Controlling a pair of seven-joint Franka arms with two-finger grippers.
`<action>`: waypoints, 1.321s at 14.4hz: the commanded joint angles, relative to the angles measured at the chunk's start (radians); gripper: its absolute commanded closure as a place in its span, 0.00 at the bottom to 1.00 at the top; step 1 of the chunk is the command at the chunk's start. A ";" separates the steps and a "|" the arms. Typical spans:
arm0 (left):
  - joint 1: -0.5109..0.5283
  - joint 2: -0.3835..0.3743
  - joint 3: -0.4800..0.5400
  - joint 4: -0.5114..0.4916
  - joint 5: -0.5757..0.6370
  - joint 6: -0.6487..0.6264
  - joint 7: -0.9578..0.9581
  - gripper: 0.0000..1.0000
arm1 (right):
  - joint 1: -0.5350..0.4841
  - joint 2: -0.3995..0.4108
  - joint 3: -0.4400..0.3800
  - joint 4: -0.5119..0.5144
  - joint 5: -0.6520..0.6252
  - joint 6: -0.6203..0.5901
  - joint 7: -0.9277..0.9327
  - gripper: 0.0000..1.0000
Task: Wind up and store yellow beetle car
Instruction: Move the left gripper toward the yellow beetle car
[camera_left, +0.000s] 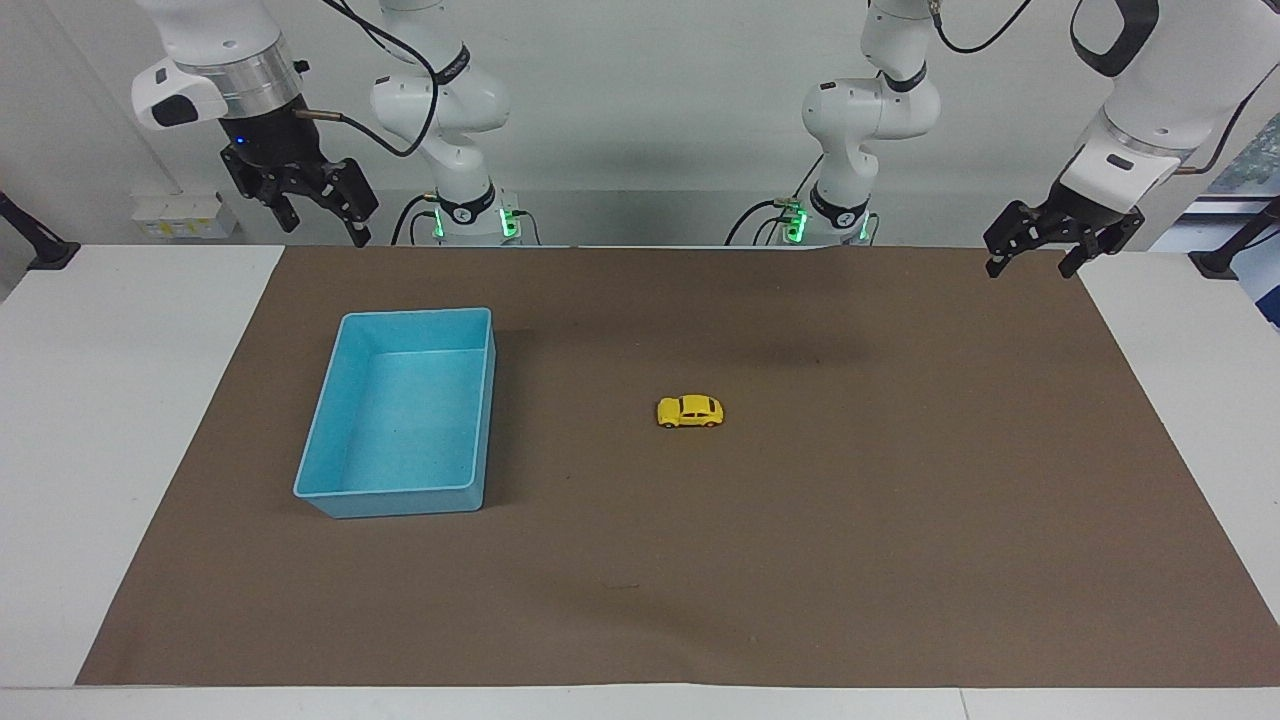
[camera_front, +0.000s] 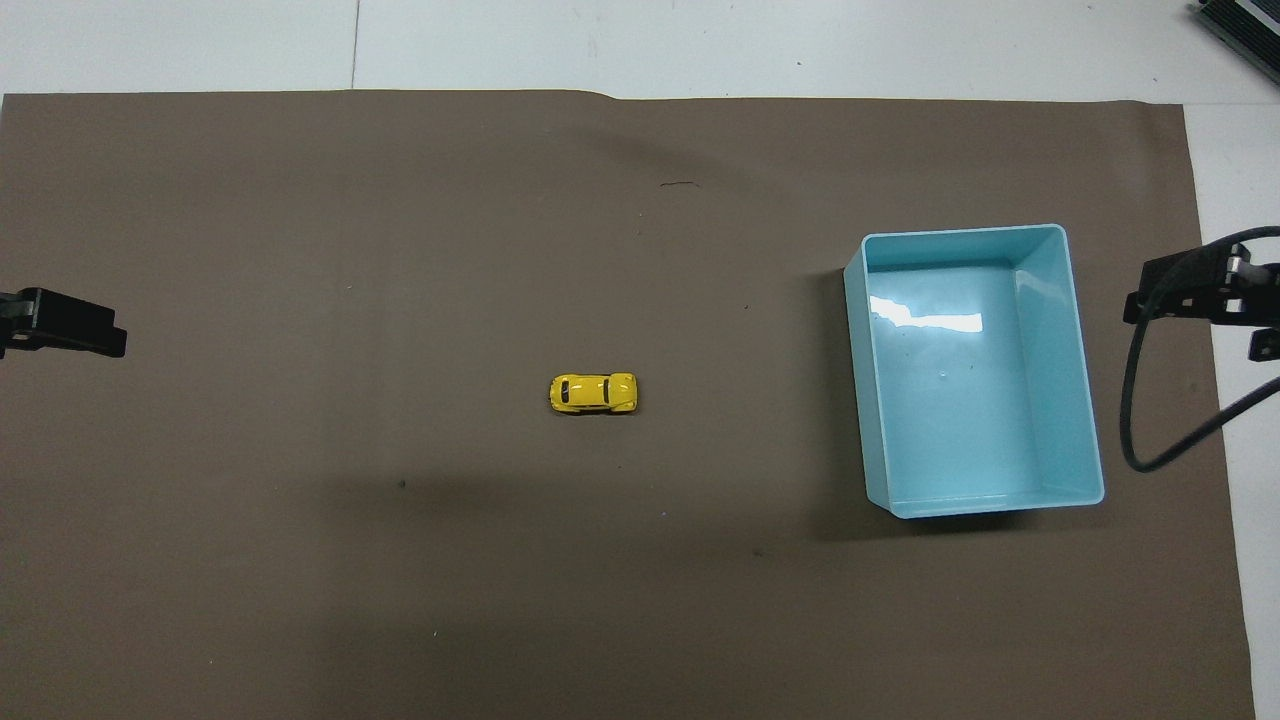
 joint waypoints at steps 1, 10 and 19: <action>-0.018 -0.007 -0.013 0.002 0.011 -0.021 -0.003 0.00 | -0.009 -0.009 0.006 -0.010 0.021 0.012 0.010 0.00; -0.021 -0.006 -0.019 0.008 0.008 -0.024 -0.014 0.00 | -0.009 -0.009 0.006 -0.010 0.021 0.012 0.010 0.00; -0.145 -0.014 -0.033 -0.003 -0.039 -0.002 0.009 0.00 | -0.009 -0.009 0.006 -0.010 0.021 0.012 0.010 0.00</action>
